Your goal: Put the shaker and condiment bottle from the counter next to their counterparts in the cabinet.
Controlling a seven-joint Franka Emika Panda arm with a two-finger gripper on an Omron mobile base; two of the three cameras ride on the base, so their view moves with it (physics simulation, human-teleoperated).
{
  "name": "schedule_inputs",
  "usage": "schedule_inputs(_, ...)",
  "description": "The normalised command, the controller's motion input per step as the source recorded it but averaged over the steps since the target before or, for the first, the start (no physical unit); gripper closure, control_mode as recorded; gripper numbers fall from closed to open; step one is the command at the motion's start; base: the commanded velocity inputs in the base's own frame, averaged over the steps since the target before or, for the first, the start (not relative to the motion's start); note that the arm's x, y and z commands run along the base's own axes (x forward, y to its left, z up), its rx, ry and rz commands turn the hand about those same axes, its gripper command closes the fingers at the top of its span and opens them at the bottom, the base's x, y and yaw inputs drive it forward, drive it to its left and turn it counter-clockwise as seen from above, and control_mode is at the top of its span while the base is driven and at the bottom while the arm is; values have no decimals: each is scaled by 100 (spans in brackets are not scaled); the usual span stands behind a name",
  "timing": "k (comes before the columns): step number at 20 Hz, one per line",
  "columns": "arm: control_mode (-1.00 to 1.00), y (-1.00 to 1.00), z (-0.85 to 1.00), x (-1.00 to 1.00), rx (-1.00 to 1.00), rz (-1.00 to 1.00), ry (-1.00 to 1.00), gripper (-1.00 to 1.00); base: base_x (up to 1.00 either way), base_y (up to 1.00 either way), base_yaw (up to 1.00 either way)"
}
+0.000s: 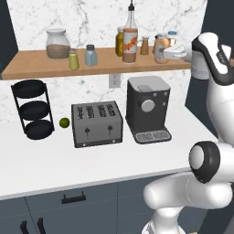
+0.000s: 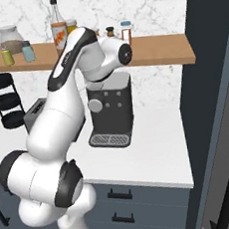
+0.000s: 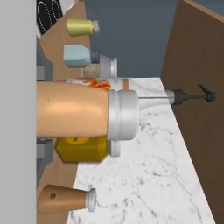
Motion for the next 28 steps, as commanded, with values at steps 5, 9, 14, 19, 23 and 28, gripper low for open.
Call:
schedule_inputs(5, -100, 2, 0, 20, 1, 5, -2, 100, 0, 0, 0)
schedule_inputs(9, -100, 0, -1, 16, 2, 6, -5, 100, 0, 0, 0)
schedule_inputs(14, -100, 1, 0, 16, 1, 4, -3, 100, 0, 0, 0)
schedule_inputs(19, -100, 7, 0, 17, 0, 3, 0, 100, 0, 0, 0)
schedule_inputs(23, -100, 14, 0, 17, 0, 1, 0, 100, 0, 0, 0)
schedule_inputs(28, -100, 4, -1, 7, 0, 2, -1, 100, 0, 0, 0)
